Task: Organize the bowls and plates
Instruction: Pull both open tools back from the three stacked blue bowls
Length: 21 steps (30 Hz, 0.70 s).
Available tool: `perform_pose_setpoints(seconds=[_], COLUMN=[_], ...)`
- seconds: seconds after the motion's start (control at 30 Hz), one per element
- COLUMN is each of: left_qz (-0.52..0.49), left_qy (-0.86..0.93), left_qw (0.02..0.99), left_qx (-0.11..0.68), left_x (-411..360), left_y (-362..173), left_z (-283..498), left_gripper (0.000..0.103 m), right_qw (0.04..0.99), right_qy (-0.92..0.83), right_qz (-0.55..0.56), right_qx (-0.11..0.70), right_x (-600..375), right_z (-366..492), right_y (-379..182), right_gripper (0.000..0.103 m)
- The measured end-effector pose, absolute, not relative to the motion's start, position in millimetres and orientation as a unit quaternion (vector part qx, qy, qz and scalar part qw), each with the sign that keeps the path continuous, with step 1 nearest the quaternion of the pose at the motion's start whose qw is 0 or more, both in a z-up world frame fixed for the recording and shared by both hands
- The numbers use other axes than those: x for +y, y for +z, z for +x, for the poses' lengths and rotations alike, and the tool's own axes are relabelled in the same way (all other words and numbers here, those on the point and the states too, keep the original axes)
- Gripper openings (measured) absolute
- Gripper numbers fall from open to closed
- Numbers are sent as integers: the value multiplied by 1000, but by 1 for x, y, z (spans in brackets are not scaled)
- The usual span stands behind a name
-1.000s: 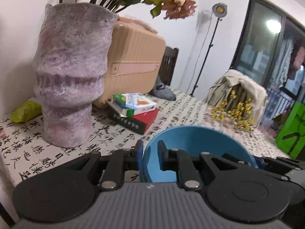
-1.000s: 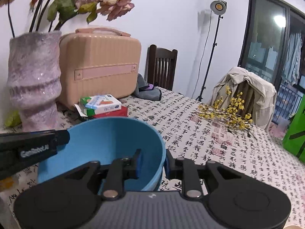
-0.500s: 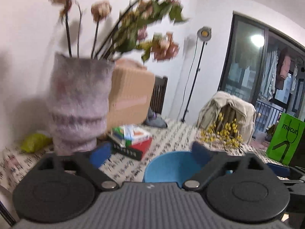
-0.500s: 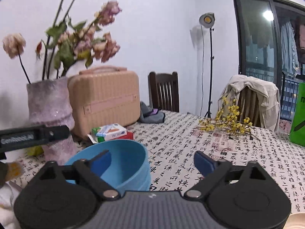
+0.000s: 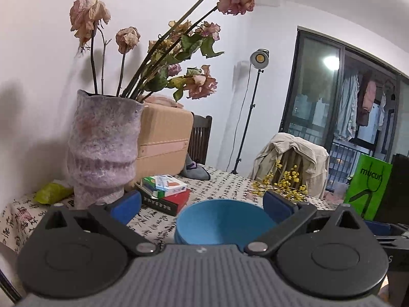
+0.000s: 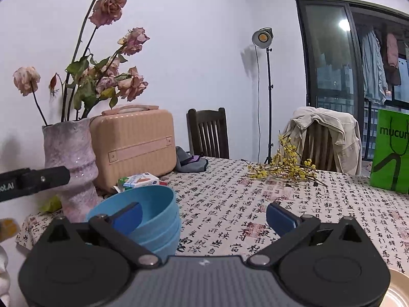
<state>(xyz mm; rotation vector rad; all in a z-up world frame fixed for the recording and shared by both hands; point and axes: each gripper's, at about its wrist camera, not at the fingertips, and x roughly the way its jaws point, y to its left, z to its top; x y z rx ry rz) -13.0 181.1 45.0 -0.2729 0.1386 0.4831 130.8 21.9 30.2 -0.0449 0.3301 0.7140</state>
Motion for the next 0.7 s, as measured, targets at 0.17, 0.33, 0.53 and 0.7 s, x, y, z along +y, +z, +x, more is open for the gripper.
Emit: perform_pose_setpoints(seconds=[0.17,0.33,0.53,0.7], left_qz=[-133,-136,-136,-117], left_qy=[241,228,205,183], left_qw=[959,961,964,968], left_qx=[68,75,103,126], left_x=[183,195,218,233], left_y=[47,45,40,38], left_z=[-14,-10,8,29], left_gripper=[103,103,103,103], right_qw=[924,921,921,918], right_qy=[344,337,321,310], right_qz=[-20,-18,-19,-6], right_qx=[167,194,219,247], right_x=[19,25,35,46], right_z=[136,149,165,182], right_y=[34,30,24,18], right_gripper=[103,103,103,103])
